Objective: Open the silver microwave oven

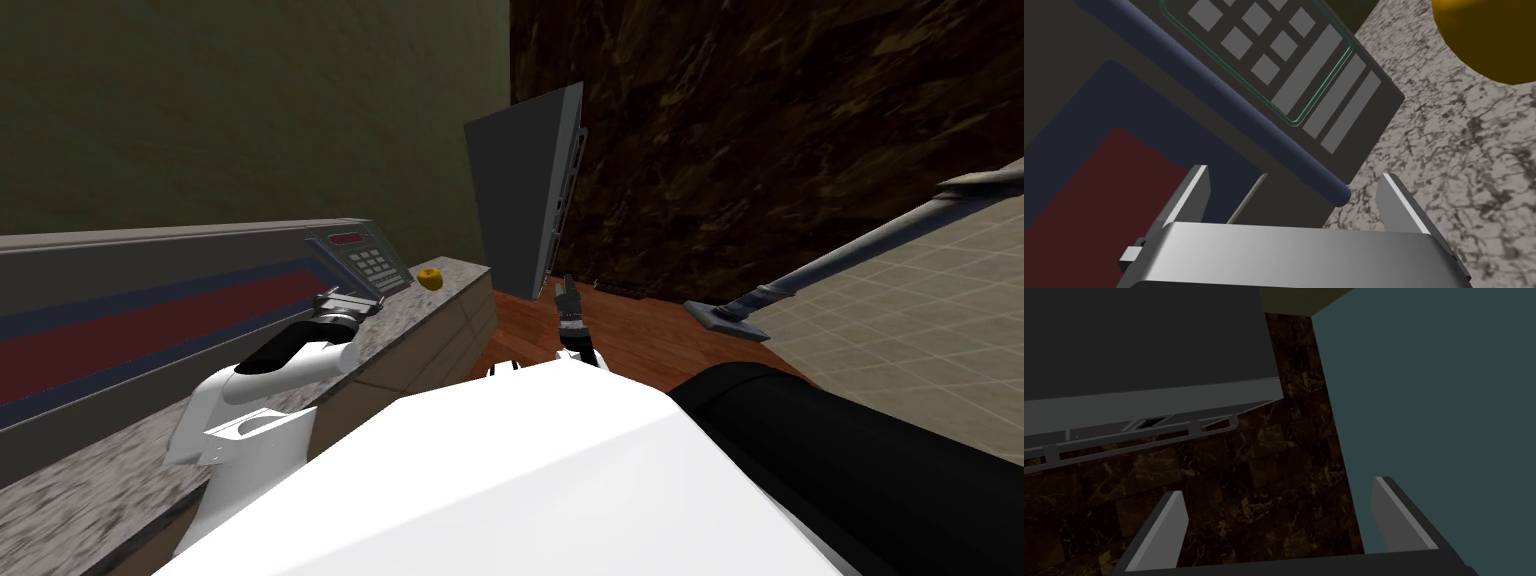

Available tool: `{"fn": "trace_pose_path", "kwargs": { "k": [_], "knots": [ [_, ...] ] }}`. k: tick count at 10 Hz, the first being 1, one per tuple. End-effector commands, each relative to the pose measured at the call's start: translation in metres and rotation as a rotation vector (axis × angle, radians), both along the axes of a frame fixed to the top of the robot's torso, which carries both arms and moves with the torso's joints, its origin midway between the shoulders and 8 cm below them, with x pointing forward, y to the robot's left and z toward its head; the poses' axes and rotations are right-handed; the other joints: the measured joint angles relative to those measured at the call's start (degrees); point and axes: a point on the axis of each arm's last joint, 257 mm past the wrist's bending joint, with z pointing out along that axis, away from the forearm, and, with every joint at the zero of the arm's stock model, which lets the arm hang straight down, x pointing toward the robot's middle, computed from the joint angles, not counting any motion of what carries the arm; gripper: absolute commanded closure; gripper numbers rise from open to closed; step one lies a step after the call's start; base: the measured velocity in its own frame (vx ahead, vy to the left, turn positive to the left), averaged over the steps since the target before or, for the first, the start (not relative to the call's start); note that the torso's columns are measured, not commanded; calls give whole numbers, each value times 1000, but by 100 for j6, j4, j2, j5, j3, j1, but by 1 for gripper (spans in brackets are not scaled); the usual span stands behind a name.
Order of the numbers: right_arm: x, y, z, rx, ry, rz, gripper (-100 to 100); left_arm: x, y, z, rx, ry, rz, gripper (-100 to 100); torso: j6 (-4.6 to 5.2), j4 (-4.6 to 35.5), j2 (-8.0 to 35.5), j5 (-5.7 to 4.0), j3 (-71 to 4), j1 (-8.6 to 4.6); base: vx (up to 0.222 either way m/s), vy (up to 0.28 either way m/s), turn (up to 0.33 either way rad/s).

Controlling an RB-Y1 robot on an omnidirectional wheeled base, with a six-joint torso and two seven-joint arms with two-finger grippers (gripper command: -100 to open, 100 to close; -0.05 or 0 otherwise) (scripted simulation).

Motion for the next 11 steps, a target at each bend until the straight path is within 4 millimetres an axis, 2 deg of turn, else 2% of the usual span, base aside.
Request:
{"fn": "trace_pose_path", "kwargs": {
  "k": [1,4,6,7,8,9,10,11],
  "knots": [
    [0,0,0,0,0,0,0,-6,9,7,-18,9,25,-100,0,0,-1,0,0,0,105,-23,37],
    [0,0,0,0,0,0,0,-13,17,14,-35,16,50,-100,1,-2,-7,0,-4,0,113,-23,37],
    [0,0,0,0,0,0,0,-12,15,13,-32,15,46,-100,1,4,17,2,10,6,27,-2,3],
    [0,0,0,0,0,0,0,-12,15,13,-32,15,46,100,0,7,21,1,14,3,6,3,16],
    [0,0,0,0,0,0,0,-7,-6,16,-27,12,-9,100,10,-3,8,5,7,0,-144,61,-117],
    [0,0,0,0,-1,0,0,-7,-6,16,-27,12,-9,100,39,-15,9,6,4,0,-226,67,-126],
    [0,0,0,0,-1,0,0,-2,-28,17,-25,13,-65,100,8,-6,9,-6,3,-9,-259,91,-145],
    [0,0,0,0,-1,0,0,0,-39,17,-25,15,-94,100,9,1,13,-9,6,-8,-265,76,-179]
  ]
}}
